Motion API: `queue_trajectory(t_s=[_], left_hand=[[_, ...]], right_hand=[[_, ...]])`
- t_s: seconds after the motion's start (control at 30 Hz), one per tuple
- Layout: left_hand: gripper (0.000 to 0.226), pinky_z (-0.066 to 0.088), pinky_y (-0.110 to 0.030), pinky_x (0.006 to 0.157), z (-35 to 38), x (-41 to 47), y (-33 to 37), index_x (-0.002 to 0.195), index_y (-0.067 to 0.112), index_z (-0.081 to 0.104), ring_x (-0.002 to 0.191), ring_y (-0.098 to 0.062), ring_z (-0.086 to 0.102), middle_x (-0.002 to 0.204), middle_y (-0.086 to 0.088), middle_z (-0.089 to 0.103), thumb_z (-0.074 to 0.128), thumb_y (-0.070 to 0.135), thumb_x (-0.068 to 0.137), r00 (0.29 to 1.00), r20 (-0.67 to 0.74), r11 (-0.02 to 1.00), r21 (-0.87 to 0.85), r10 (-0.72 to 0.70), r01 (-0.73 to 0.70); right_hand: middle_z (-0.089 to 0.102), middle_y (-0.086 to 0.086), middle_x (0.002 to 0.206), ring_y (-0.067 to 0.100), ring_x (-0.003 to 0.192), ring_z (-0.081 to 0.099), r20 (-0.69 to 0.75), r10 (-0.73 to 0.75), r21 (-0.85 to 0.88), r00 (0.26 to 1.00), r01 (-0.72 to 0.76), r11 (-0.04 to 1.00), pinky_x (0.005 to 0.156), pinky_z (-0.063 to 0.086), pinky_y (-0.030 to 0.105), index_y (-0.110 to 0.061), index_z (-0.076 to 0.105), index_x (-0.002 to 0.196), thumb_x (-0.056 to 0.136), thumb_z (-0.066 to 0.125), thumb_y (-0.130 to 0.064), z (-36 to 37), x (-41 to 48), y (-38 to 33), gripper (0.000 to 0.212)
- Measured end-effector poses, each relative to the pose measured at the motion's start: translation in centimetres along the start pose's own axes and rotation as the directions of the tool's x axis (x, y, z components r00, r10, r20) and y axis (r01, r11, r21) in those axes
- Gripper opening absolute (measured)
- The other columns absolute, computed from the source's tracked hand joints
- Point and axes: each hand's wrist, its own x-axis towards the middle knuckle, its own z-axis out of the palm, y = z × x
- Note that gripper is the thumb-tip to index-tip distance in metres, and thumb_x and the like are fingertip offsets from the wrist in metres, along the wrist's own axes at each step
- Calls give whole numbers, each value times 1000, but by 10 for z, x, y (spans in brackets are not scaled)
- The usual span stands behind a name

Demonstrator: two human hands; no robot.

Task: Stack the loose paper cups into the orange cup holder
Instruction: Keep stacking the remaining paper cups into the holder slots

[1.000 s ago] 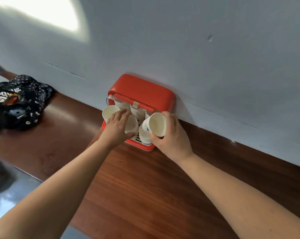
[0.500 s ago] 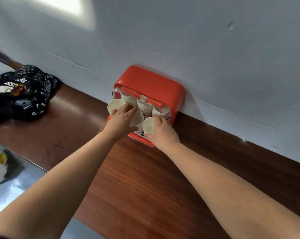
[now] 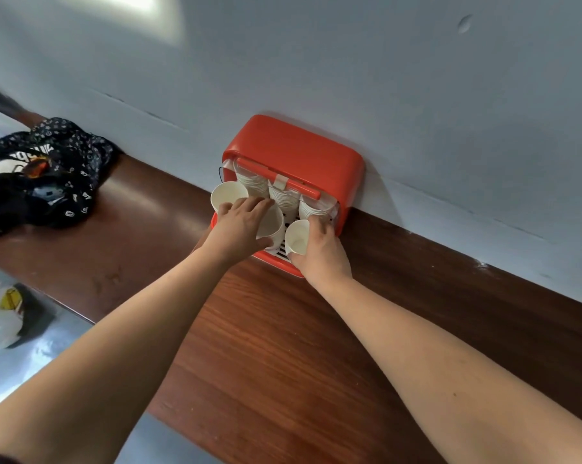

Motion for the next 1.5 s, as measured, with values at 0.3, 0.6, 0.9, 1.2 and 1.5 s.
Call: queue_trajectory(t_s=[0.3, 0.6, 0.9, 1.2, 1.5], left_hand=[[52, 41, -54, 98, -3, -34, 31, 123, 9, 57, 114, -38, 48, 123, -16, 51, 63, 35, 79, 980, -172, 983, -174, -95, 65], [39, 44, -45, 98, 22, -51, 167, 120, 12, 57, 107, -35, 58, 114, -10, 56, 63, 34, 88, 984, 180, 972, -230, -12, 54], [47, 44, -44, 103, 61, -24, 421, 134, 19, 48, 126, -34, 52, 137, -8, 47, 56, 42, 94, 873, 405, 961, -168, 270, -219], [58, 41, -45, 105, 108, -8, 650, 140, 17, 43, 128, -28, 46, 139, -6, 41, 61, 40, 90, 789, 378, 874, -165, 484, -457], [97, 35, -49, 112, 183, 32, 749, 151, 15, 29, 140, -30, 33, 151, -10, 32, 80, 43, 74, 804, 393, 894, -230, 446, -384]], right_hand=[[47, 9, 133, 25, 121, 51, -30, 29, 7, 999, -29, 1000, 95, 50, 36, -9, 41, 138, 89, 59, -53, -38, -50, 33, 68], [48, 11, 137, 28, 124, 52, -13, 265, -168, 964, -263, 950, 98, 47, 39, -11, 48, 138, 94, 49, -54, -120, -157, 201, 61], [51, 11, 131, 29, 118, 54, -110, 411, -210, 905, -425, 880, 96, 49, 42, -10, 49, 133, 93, 50, -55, -227, -302, 382, 61], [47, 13, 136, 29, 123, 49, -242, 607, -18, 757, -629, 777, 104, 42, 42, -11, 42, 139, 85, 63, -53, -280, -410, 530, 72], [30, 8, 152, 30, 138, 35, -171, 659, 83, 733, -656, 750, 112, 33, 46, -17, 20, 151, 76, 70, -62, -248, -399, 593, 101]])
